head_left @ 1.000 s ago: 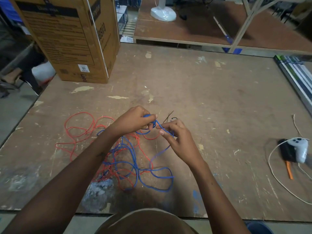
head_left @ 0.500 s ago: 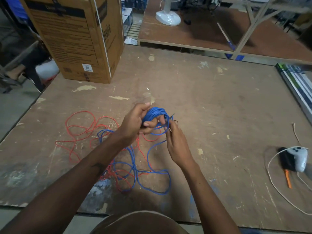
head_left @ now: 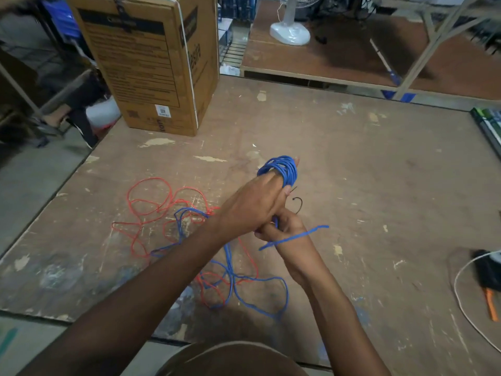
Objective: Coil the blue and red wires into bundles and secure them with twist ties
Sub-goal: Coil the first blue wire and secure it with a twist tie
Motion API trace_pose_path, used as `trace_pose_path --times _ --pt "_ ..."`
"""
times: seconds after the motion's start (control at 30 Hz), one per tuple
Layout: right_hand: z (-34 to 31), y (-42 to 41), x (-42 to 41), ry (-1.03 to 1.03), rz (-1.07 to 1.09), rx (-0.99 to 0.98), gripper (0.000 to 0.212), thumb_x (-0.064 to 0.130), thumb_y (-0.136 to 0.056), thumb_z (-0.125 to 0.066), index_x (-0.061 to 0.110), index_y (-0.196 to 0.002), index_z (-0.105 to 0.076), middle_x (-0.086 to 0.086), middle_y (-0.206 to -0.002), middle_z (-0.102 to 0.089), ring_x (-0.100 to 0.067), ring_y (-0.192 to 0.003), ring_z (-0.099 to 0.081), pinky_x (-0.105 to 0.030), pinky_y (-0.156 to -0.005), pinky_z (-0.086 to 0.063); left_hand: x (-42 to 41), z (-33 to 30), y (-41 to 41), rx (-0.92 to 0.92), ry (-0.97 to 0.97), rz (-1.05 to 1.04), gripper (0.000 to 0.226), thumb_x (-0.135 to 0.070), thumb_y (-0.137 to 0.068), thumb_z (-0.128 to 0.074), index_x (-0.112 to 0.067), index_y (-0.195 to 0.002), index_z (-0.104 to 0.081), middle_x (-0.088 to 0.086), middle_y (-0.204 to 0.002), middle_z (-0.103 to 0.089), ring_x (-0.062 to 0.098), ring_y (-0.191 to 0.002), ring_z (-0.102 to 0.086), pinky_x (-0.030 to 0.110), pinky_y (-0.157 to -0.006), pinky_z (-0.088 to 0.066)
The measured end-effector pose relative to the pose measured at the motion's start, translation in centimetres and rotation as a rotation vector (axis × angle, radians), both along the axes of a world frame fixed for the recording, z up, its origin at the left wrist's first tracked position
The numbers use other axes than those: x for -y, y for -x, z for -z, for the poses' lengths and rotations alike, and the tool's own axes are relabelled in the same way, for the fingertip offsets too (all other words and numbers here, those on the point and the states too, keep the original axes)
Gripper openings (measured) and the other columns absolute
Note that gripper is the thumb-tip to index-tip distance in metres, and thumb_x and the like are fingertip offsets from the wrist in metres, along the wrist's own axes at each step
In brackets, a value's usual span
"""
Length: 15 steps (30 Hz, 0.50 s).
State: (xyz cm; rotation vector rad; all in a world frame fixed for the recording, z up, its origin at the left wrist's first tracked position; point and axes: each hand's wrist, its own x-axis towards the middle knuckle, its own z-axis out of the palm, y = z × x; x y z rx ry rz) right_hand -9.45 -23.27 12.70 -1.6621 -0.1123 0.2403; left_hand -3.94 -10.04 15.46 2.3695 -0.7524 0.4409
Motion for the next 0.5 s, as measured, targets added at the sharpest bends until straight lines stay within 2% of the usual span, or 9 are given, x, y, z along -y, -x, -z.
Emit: trace_pose_path --times 0.03,0.1,0.17,0.23,0.33,0.4,0.47,0.5 --pt "-0.2 -0.1 0.5 0.021 0.008 -0.037 0.021 -0.008 -0.099 -0.058 0.008 -0.101 -0.071 -0.006 -0.089 -0.071 -0.019 -0.087 -0.073 -0.032 -0.072 -0.060 0.0 0.1 -0.5 0.048 -0.142 -0.048 0.055 -0.028 -0.110 -0.030 0.001 -0.154 -0.045 0.017 -0.115 -0.065 0.034 -0.100 -0.063 0.047 -0.088 -0.052" --pt "-0.6 -0.4 1.9 0.137 -0.003 -0.055 0.038 -0.012 -0.097 -0.056 0.020 -0.101 -0.074 0.001 -0.088 -0.077 -0.021 -0.093 -0.079 -0.030 -0.069 -0.062 0.0 0.5 -0.9 0.090 -0.310 -0.089 0.055 -0.032 -0.110 -0.024 0.001 -0.140 -0.057 0.017 -0.114 -0.066 0.034 -0.097 -0.066 0.050 -0.083 -0.054" --pt "-1.4 -0.7 3.3 0.273 -0.066 -0.053 0.035 -0.008 -0.097 -0.058 0.023 -0.094 -0.076 -0.002 -0.086 -0.079 -0.018 -0.091 -0.078 -0.032 -0.071 -0.062 -0.2 1.1 -0.7 0.246 -0.378 -0.049 0.041 -0.026 -0.111 -0.031 -0.003 -0.112 -0.065 0.014 -0.099 -0.066 0.031 -0.084 -0.065 0.048 -0.073 -0.056" --pt "-2.4 -1.0 4.8 0.297 -0.150 -0.103 0.023 -0.002 -0.101 -0.062 0.013 -0.091 -0.076 -0.011 -0.089 -0.079 -0.017 -0.089 -0.075 -0.032 -0.073 -0.060 -0.1 1.8 -0.2 0.361 -0.373 0.013 0.032 -0.026 -0.111 -0.040 -0.010 -0.093 -0.061 0.011 -0.084 -0.062 0.031 -0.071 -0.062 0.045 -0.063 -0.052" --pt "-3.6 -1.2 7.4 0.189 -0.257 -0.250 0.017 0.000 -0.106 -0.061 -0.001 -0.111 -0.076 -0.010 -0.101 -0.083 -0.022 -0.097 -0.076 -0.030 -0.074 -0.062 -0.6 2.0 0.0 0.463 -0.322 -0.015 0.039 -0.034 -0.113 -0.044 -0.017 -0.080 -0.056 0.005 -0.071 -0.057 0.028 -0.061 -0.055 0.040 -0.058 -0.043" --pt "-4.1 -1.4 8.9 0.090 -0.328 -0.319 0.025 0.005 -0.109 -0.057 0.000 -0.127 -0.074 -0.015 -0.117 -0.081 -0.023 -0.094 -0.080 -0.027 -0.070 -0.064 -1.3 2.3 -0.5 0.455 -0.272 -0.062 0.041 -0.036 -0.113 -0.048 -0.020 -0.075 -0.055 0.004 -0.063 -0.056 0.028 -0.054 -0.055 0.042 -0.050 -0.045" --pt "-4.3 -1.6 9.8 -0.058 -0.311 -0.383 0.030 0.006 -0.105 -0.056 0.004 -0.127 -0.077 -0.016 -0.117 -0.081 -0.020 -0.074 -0.081 -0.022 -0.055 -0.059 -2.1 2.4 -0.7 0.354 -0.214 -0.034 0.032 -0.028 -0.110 -0.057 -0.021 -0.079 -0.062 0.004 -0.060 -0.062 0.030 -0.051 -0.060 0.042 -0.046 -0.049" --pt "-4.1 -1.8 10.1 -0.164 -0.263 -0.415 0.032 0.007 -0.101 -0.056 0.006 -0.119 -0.081 -0.014 -0.107 -0.082 -0.018 -0.063 -0.078 -0.020 -0.049 -0.055 -2.3 2.2 -0.5 0.288 -0.173 -0.031 0.029 -0.022 -0.108 -0.063 -0.021 -0.080 -0.068 0.004 -0.058 -0.063 0.028 -0.051 -0.060 0.041 -0.047 -0.050"
